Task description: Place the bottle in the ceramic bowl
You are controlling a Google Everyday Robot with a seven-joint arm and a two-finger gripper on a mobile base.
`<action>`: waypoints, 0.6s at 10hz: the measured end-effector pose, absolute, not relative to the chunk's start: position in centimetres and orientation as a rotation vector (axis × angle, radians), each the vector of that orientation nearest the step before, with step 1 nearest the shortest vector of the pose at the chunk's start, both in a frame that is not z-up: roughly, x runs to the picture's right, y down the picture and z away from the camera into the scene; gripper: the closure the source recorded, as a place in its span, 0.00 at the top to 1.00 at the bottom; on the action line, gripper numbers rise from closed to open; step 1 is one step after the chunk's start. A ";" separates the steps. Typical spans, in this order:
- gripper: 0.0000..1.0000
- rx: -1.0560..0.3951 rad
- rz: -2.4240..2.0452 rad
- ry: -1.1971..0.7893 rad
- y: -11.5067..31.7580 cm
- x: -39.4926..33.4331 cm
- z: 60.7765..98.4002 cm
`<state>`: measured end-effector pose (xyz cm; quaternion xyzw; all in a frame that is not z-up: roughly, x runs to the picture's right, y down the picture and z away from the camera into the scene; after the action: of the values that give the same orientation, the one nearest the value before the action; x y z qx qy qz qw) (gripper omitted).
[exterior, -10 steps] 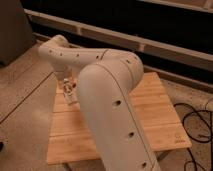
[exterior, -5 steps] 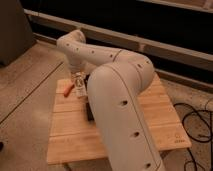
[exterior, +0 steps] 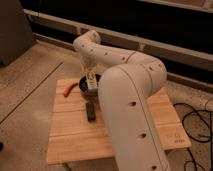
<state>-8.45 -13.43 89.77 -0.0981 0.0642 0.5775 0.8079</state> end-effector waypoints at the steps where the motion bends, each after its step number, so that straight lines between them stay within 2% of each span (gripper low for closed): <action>1: 0.00 -0.171 1.198 0.108 -13.7 -9.0 89.8; 3: 0.00 -0.117 1.138 0.061 -14.2 -9.8 89.6; 6: 0.00 -0.122 1.129 0.080 -13.7 -9.6 90.1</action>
<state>-9.63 -13.67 90.10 -0.0579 0.0381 0.5346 0.8422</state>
